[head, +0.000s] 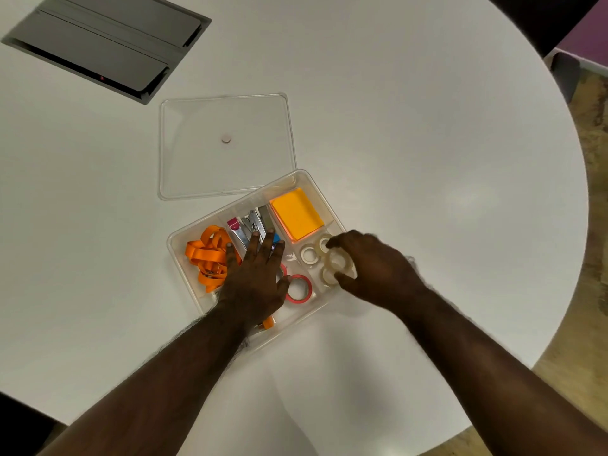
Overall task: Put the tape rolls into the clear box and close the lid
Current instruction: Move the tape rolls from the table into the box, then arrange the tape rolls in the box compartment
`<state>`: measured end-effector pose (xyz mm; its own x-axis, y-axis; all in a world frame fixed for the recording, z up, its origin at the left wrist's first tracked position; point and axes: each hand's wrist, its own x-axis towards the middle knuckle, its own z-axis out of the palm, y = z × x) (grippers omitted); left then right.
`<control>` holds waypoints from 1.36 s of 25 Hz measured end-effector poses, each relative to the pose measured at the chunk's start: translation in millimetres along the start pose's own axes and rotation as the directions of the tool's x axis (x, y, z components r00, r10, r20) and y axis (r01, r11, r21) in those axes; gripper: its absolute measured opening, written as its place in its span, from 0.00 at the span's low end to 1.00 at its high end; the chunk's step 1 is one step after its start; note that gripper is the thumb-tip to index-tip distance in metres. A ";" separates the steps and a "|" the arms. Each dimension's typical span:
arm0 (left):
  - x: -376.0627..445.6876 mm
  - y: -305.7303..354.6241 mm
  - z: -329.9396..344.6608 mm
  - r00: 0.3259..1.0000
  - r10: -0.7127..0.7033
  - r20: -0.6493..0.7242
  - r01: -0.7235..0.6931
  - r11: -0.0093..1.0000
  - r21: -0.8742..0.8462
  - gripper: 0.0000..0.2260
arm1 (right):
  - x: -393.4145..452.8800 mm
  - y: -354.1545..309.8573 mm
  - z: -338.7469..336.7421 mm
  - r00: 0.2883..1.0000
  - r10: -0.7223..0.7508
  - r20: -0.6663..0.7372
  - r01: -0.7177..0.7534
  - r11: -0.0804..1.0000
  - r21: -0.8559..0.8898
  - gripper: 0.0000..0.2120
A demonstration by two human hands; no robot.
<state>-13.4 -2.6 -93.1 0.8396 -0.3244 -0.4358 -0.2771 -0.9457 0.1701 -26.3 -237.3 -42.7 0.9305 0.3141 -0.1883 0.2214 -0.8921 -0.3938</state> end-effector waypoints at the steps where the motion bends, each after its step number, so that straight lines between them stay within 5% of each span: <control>1: 0.4 0.3 -0.2 1.000 0.000 0.004 0.000 1.000 0.001 0.32 | -2.7 -4.2 6.9 0.999 0.026 0.028 -0.024 0.997 -0.070 0.25; 8: 0.6 0.6 1.0 1.000 -0.004 0.004 0.004 1.000 0.028 0.34 | 7.7 -25.4 37.8 0.972 0.219 0.088 -0.181 0.930 -0.319 0.25; 16: -8.6 -6.9 3.0 0.999 0.001 -0.054 0.000 1.000 0.015 0.31 | 9.5 -28.1 37.2 0.961 0.276 -0.001 -0.264 0.921 -0.287 0.17; 22: -50.5 -47.1 1.2 0.935 -0.172 -0.309 0.164 0.985 -0.054 0.28 | 19.4 -22.8 28.9 0.923 0.379 -0.068 -0.385 0.909 -0.157 0.12; 26: -64.3 -74.9 7.5 0.927 -0.315 -0.202 0.308 0.949 -0.069 0.33 | 35.8 -30.3 37.2 0.933 0.357 0.031 -0.343 0.915 -0.211 0.13; 34: -64.6 -87.5 22.5 0.942 -0.301 -0.147 0.297 0.954 -0.048 0.35 | 42.0 -32.0 41.6 0.924 0.379 0.044 -0.352 0.892 -0.283 0.10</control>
<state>-53.9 100.5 -99.8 0.9432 -0.0180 -0.3317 0.0075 -0.9971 0.0754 -6.5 -182.1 -75.4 0.9312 -0.0337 -0.3630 -0.0478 -0.9984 -0.0299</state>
